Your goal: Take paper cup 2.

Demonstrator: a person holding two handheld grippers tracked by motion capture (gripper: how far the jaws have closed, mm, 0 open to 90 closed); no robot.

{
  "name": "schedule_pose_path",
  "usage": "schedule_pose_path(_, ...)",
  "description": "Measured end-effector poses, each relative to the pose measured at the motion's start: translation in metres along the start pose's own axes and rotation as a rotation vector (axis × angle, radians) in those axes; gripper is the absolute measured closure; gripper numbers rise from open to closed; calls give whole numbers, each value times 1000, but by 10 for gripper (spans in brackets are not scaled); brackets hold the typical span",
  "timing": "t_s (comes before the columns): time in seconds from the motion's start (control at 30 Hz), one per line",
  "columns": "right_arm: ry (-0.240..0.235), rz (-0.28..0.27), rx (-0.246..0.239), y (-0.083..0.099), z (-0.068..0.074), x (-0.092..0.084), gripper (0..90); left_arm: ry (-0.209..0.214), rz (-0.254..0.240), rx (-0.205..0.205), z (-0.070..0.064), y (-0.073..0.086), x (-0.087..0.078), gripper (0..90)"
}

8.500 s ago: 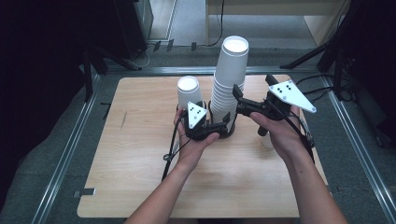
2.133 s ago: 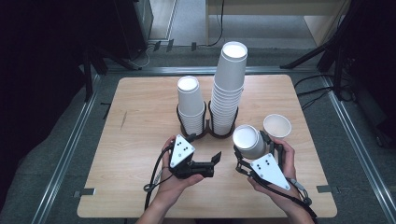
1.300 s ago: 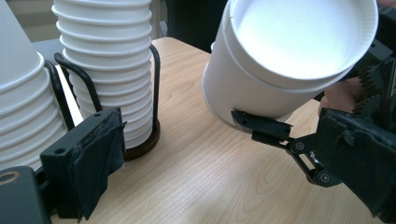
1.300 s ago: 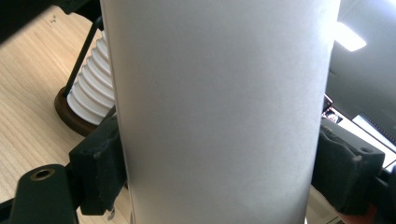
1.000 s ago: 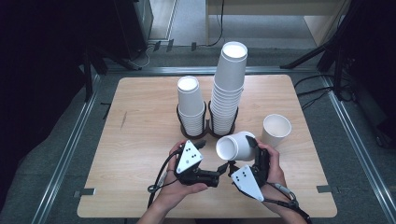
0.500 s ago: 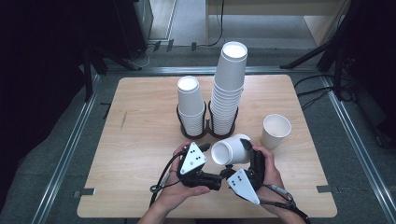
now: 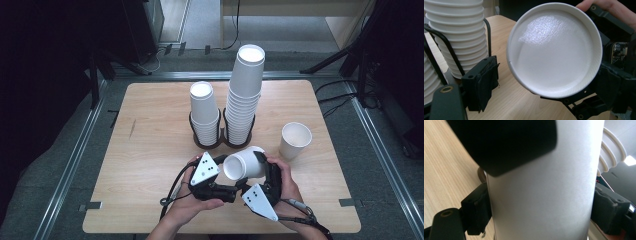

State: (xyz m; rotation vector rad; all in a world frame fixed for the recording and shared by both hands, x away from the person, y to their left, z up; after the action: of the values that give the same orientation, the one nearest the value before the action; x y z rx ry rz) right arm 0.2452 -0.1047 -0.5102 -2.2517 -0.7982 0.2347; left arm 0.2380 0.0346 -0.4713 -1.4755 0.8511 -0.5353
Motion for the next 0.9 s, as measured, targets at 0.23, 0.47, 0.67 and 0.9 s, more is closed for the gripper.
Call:
schedule_pose_path(0.23,-25,-13,-2,-1,2,-1,154,3,5,13,-2,1,1,179)
schedule_pose_path(0.47,-45,-26,-6,-1,2,-2,154,7,3,4,-2,1,0,207)
schedule_pose_path(0.67,-55,-33,-19,-2,2,-3,155,4,4,3,-1,1,0,205)
schedule_pose_path(0.9,-68,-46,-29,-2,3,-3,155,2,6,-5,0,1,1,195)
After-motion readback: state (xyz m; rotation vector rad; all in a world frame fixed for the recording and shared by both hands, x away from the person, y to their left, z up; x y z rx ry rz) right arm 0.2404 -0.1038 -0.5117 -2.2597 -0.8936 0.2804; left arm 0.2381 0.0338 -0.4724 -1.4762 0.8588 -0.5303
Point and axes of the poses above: each handheld gripper's, and its own axes: x roughly forward along the jaws, y roughly out of its underside, z roughly to its left, the point moved 4 cm from there along x, roughly forward along the jaws, and after that the axes turned 11 degrees about -z, right-handed, at the moved point
